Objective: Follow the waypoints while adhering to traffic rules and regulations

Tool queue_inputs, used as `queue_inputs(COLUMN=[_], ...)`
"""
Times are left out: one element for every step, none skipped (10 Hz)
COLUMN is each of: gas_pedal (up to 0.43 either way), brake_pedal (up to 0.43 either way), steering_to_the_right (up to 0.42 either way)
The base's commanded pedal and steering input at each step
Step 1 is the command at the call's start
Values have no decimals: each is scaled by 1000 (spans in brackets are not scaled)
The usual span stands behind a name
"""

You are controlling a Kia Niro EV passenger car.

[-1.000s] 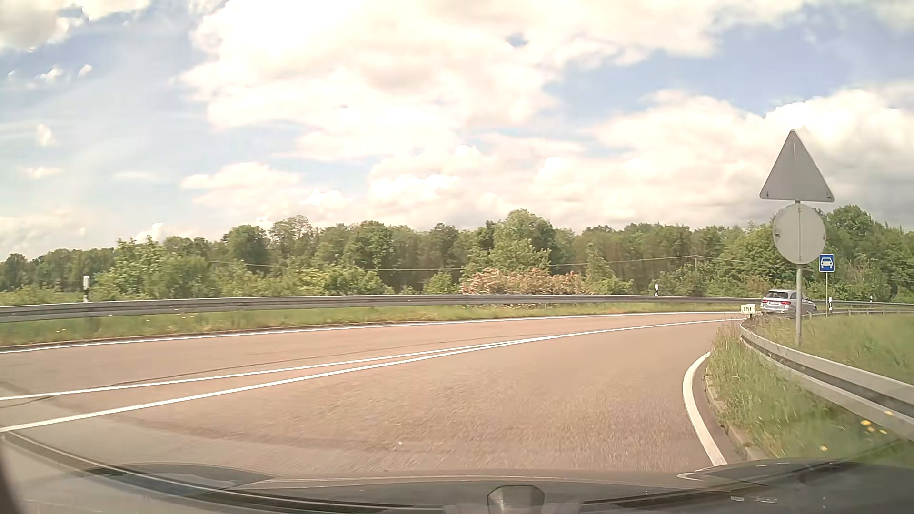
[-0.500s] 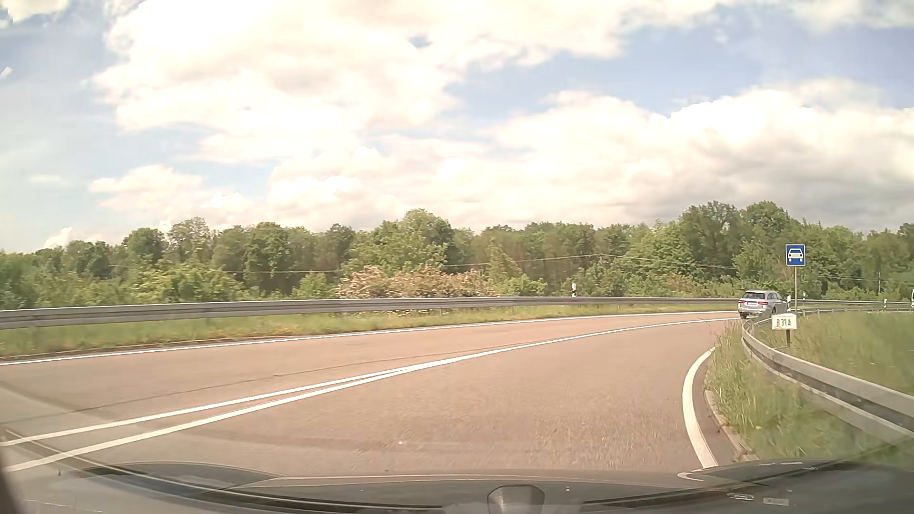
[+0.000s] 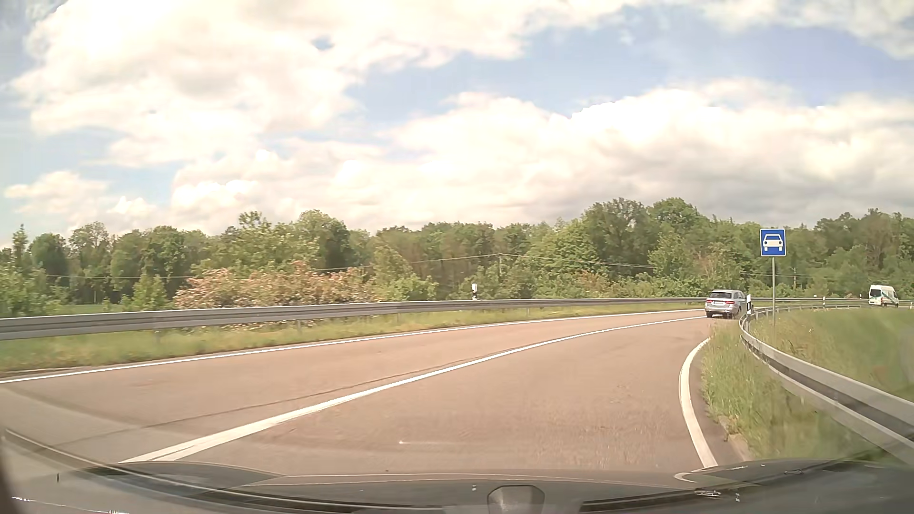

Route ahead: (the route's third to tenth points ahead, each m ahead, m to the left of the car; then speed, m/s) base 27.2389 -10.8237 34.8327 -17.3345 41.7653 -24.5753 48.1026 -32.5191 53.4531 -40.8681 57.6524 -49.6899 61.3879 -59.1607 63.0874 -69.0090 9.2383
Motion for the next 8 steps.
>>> queue_inputs(gas_pedal=[79,98,98,98,110,118,118,118], brake_pedal=[0,0,0,0,0,0,0,0], steering_to_the_right=[182,179,176,171,164,159,151,143])
